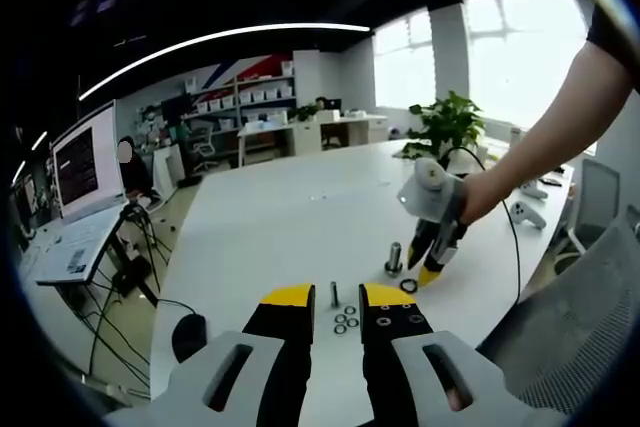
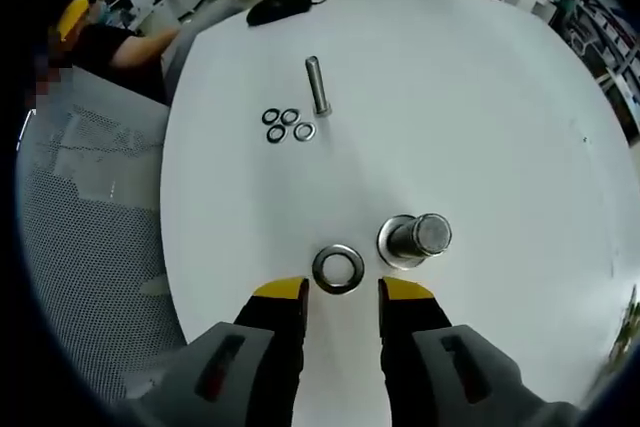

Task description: Place the washer onto the threaded stud by aligning its center hole with the stud, sliding it down to the base, and recovering from edge contact or off-axis alignment until the washer reaches the visible bottom stop.

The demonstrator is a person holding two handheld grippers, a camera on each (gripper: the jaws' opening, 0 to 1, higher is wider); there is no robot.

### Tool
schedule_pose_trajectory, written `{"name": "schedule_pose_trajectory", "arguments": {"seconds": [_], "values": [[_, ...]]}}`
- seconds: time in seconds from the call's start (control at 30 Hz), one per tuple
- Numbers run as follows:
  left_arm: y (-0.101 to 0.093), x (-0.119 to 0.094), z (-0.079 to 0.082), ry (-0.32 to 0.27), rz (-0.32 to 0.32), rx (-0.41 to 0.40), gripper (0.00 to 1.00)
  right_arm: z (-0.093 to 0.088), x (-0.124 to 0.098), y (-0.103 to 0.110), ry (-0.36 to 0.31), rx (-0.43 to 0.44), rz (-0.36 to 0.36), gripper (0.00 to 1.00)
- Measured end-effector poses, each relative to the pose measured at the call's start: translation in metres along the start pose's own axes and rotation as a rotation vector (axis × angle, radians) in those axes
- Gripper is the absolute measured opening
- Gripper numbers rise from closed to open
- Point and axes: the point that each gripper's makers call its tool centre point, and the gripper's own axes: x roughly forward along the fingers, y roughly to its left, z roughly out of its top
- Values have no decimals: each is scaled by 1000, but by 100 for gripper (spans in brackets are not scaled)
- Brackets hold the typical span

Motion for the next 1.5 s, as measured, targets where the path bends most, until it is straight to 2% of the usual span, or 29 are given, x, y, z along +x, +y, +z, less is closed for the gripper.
{"name": "schedule_pose_trajectory", "arguments": {"seconds": [0.53, 0.83, 1.0, 1.33, 1.43, 1.5], "values": [[0, 0, 0, 2, 1, 0, 16, -4, 10, -1, -4, 21, -9, 30], [1, 0, -1, 4, 0, 1, 15, 2, 12, 4, 2, -32, -20, 31], [0, 0, -1, 6, -2, 2, 15, 3, 14, 5, 33, -112, -40, 31], [0, 0, -2, 8, -4, 4, 15, 7, 14, 4, 58, -142, -25, 25], [0, 0, -1, 7, -4, 3, 15, 7, 15, 5, 86, -152, -22, 25], [0, 0, -2, 7, -5, 3, 15, 7, 16, 5, 133, -169, -27, 25]]}}
